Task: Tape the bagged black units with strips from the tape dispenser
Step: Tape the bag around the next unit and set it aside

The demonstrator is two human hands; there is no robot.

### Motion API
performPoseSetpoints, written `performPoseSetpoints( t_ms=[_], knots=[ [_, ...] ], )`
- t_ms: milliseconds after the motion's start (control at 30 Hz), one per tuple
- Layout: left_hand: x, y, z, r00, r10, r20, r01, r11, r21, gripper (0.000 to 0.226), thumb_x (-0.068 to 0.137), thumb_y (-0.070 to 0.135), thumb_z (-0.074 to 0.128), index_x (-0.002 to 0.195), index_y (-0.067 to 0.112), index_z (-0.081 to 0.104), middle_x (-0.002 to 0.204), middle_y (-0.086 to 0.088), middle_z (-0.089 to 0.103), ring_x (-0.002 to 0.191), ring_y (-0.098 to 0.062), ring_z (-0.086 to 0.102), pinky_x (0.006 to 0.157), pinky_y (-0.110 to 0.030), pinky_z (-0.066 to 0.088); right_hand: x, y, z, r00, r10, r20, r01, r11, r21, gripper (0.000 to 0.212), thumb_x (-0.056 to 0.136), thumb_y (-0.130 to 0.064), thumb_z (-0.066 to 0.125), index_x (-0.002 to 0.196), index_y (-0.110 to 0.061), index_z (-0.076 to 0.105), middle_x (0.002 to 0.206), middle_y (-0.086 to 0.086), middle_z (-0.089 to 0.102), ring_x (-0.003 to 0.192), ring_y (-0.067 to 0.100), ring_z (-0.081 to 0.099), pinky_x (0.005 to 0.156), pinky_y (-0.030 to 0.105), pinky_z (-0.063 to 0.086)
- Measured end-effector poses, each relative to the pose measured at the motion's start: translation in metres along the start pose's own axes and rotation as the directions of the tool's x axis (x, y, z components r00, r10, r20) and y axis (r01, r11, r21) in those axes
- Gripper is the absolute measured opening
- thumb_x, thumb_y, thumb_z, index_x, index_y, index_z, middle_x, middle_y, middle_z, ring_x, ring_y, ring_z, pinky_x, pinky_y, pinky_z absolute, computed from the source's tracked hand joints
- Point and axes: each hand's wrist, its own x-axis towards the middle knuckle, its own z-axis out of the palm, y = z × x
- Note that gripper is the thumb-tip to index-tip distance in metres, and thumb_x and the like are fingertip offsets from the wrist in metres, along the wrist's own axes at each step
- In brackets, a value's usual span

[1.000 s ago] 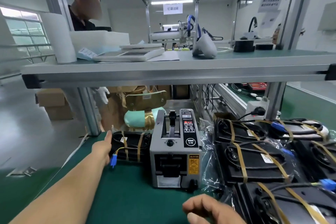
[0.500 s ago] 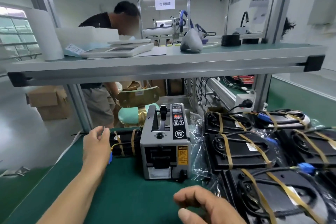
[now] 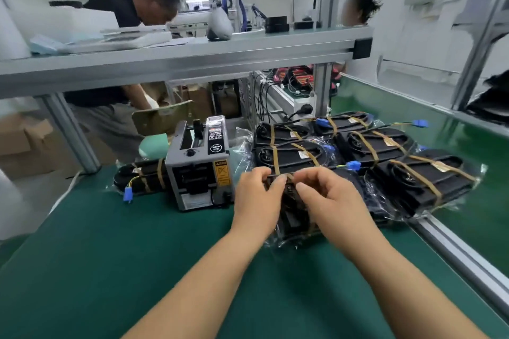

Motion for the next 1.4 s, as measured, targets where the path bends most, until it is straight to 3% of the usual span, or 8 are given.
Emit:
performPoseSetpoints(
  t_ms=[200, 433, 600, 800, 967, 1100, 1233, 1400],
  knots=[
    [0.033, 0.011, 0.009, 0.961, -0.229, 0.153, 0.169, 0.93, 0.326, 0.087, 0.083, 0.072, 0.054, 0.139, 0.006, 0.044, 0.147, -0.015, 0.043, 0.128, -0.032, 0.048, 0.103, -0.043, 0.044, 0.009, 0.034, -0.025, 0.957, 0.087, -0.278, -0.098, 0.995, -0.024, 0.023, 0.094, -0.011, 0.058, 0.099, -0.033, 0.06, 0.111, -0.005, 0.065, 0.1, 0.011, 0.062, 0.09, 0.031, 0.051],
    [0.03, 0.005, 0.01, 0.936, -0.23, 0.267, 0.211, 0.973, 0.099, 0.049, 0.075, 0.048, 0.079, 0.106, 0.013, 0.066, 0.099, -0.006, 0.07, 0.084, -0.021, 0.066, 0.071, -0.032, 0.051, 0.005, 0.069, -0.039, 0.872, 0.173, -0.459, -0.241, 0.966, -0.093, 0.035, 0.083, -0.014, 0.071, 0.117, -0.016, 0.062, 0.118, 0.005, 0.057, 0.109, 0.023, 0.056, 0.092, 0.033, 0.043],
    [-0.001, -0.014, 0.004, 0.96, -0.235, 0.152, 0.259, 0.952, -0.164, 0.047, 0.075, 0.038, 0.082, 0.111, 0.014, 0.066, 0.108, -0.007, 0.071, 0.096, -0.026, 0.069, 0.086, -0.047, 0.057, 0.004, 0.074, -0.043, 0.871, 0.351, -0.344, -0.303, 0.935, 0.188, 0.073, 0.082, -0.028, 0.08, 0.143, -0.012, 0.042, 0.111, -0.002, 0.058, 0.089, 0.005, 0.056, 0.075, 0.02, 0.042],
    [-0.063, -0.048, -0.021, 0.953, -0.232, 0.193, 0.302, 0.733, -0.61, 0.023, 0.085, 0.014, 0.073, 0.107, 0.011, 0.069, 0.101, -0.008, 0.074, 0.083, -0.014, 0.072, 0.066, -0.033, 0.059, -0.01, 0.039, -0.032, 0.975, 0.159, -0.156, -0.073, 0.891, 0.448, 0.073, 0.059, -0.019, 0.09, 0.124, -0.019, 0.058, 0.083, -0.014, 0.059, 0.071, -0.007, 0.058, 0.071, 0.011, 0.049],
    [-0.116, -0.077, -0.041, 0.911, -0.282, 0.3, 0.409, 0.547, -0.73, 0.036, 0.082, 0.008, 0.065, 0.117, 0.004, 0.061, 0.107, -0.015, 0.073, 0.091, -0.023, 0.072, 0.07, -0.036, 0.06, -0.042, 0.009, 0.009, 0.964, -0.019, 0.267, -0.115, 0.871, 0.478, 0.075, 0.057, -0.03, 0.088, 0.128, -0.029, 0.061, 0.115, -0.002, 0.074, 0.109, 0.016, 0.069, 0.09, 0.029, 0.054],
    [-0.135, -0.08, -0.068, 0.934, -0.324, 0.15, 0.356, 0.806, -0.473, 0.029, 0.087, 0.003, 0.069, 0.114, 0.012, 0.067, 0.092, 0.003, 0.077, 0.079, 0.0, 0.07, 0.069, -0.016, 0.052, -0.058, -0.001, 0.031, 0.935, -0.1, 0.34, -0.016, 0.947, 0.322, 0.052, 0.069, -0.024, 0.082, 0.12, -0.029, 0.068, 0.112, 0.001, 0.075, 0.106, 0.019, 0.071, 0.094, 0.034, 0.054],
    [-0.142, -0.06, -0.107, 0.974, 0.031, -0.223, -0.059, 0.991, -0.124, 0.033, 0.078, 0.025, 0.081, 0.103, 0.04, 0.066, 0.102, 0.02, 0.069, 0.095, 0.009, 0.062, 0.081, -0.011, 0.046, -0.065, -0.003, 0.036, 0.922, -0.123, 0.366, 0.035, 0.97, 0.239, 0.052, 0.071, -0.024, 0.079, 0.121, -0.029, 0.065, 0.11, -0.007, 0.075, 0.103, 0.01, 0.071, 0.087, 0.02, 0.052],
    [-0.113, -0.013, -0.128, 0.719, 0.683, -0.131, -0.599, 0.704, 0.382, 0.042, 0.079, 0.027, 0.078, 0.119, 0.018, 0.068, 0.112, 0.012, 0.06, 0.109, -0.007, 0.053, 0.1, -0.022, 0.039, -0.056, -0.008, 0.034, 0.903, -0.138, 0.408, 0.079, 0.984, 0.159, 0.052, 0.072, -0.017, 0.078, 0.121, -0.029, 0.064, 0.111, -0.002, 0.075, 0.105, 0.016, 0.07, 0.1, 0.038, 0.052]
  ],
)
